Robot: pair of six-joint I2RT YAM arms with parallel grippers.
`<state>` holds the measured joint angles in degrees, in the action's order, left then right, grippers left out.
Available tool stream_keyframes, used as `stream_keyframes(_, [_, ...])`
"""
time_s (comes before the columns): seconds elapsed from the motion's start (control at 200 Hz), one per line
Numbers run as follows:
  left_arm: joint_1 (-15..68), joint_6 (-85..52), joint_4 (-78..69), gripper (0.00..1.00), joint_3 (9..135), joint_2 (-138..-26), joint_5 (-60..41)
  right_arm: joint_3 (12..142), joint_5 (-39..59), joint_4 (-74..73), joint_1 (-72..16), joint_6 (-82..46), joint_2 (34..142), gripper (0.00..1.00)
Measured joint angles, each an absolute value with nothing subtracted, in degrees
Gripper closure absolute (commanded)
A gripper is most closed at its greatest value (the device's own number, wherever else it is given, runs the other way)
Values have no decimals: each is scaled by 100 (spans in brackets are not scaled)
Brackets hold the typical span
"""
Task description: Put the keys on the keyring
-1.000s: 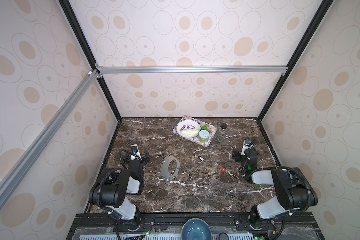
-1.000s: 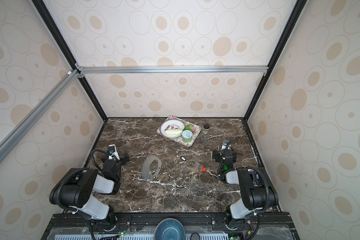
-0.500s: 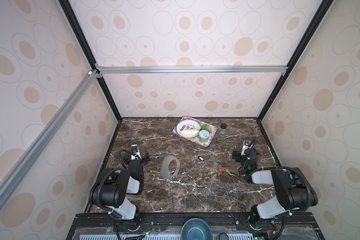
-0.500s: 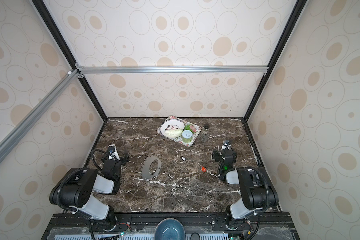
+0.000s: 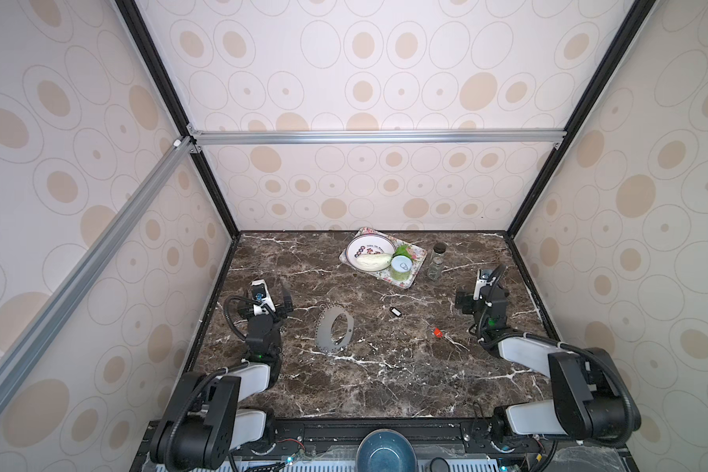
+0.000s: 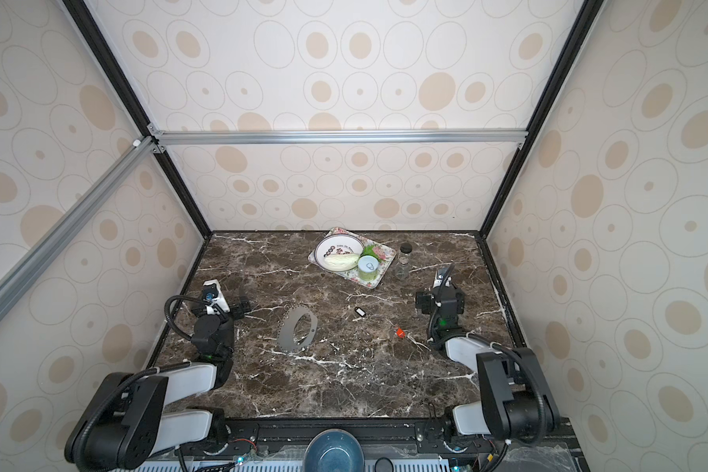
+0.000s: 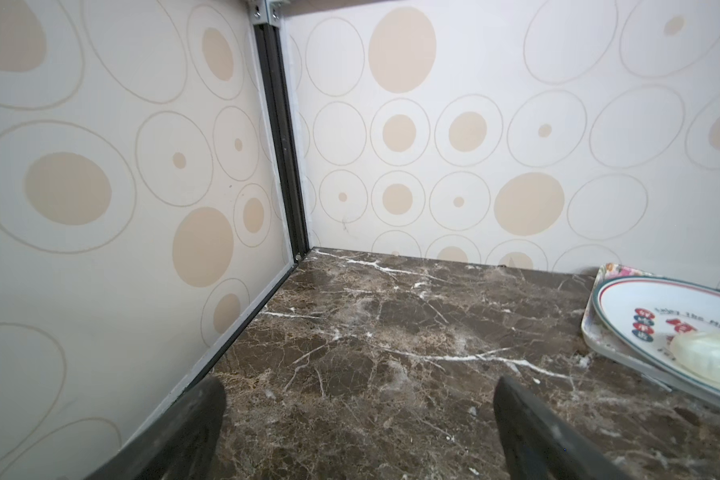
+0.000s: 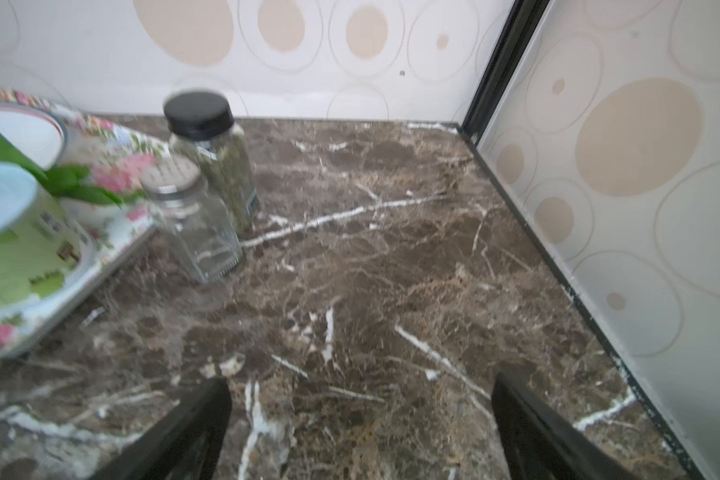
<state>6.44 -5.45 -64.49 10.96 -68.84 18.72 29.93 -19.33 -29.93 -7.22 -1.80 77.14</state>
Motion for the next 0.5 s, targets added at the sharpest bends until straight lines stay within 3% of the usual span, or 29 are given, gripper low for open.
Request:
stream_keyframes(0.235, [655, -1382, -5129, 0, 1116, -5201, 1297, 3247, -1555, -2091, -722, -902, 6724, 0])
stream_keyframes(0.5, [655, -2163, -5002, 0, 467, -4309, 746, 3489, -1046, -1190, -722, -1798, 5964, 0])
